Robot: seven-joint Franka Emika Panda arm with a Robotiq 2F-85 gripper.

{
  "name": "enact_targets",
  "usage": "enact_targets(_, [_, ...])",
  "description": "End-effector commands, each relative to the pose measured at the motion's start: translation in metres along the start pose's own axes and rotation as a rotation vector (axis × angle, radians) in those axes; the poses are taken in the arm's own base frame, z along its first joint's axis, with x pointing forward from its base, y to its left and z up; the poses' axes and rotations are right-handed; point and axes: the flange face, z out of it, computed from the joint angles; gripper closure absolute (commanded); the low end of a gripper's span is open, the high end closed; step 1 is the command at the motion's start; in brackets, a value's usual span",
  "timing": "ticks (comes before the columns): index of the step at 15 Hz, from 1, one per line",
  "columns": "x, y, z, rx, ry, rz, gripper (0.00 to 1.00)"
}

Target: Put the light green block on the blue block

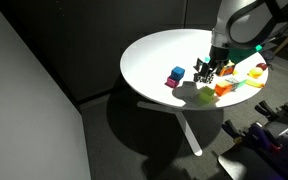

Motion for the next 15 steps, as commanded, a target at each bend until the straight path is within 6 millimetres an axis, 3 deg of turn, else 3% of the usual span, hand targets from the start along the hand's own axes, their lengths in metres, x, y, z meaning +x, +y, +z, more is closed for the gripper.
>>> enact_targets(1, [0.001,-0.002,0.011,-0.004,-0.007,-0.024,0.00])
enact_targets(15, [-0.001,-0.010,0.053,0.008,0.019,-0.180,0.00])
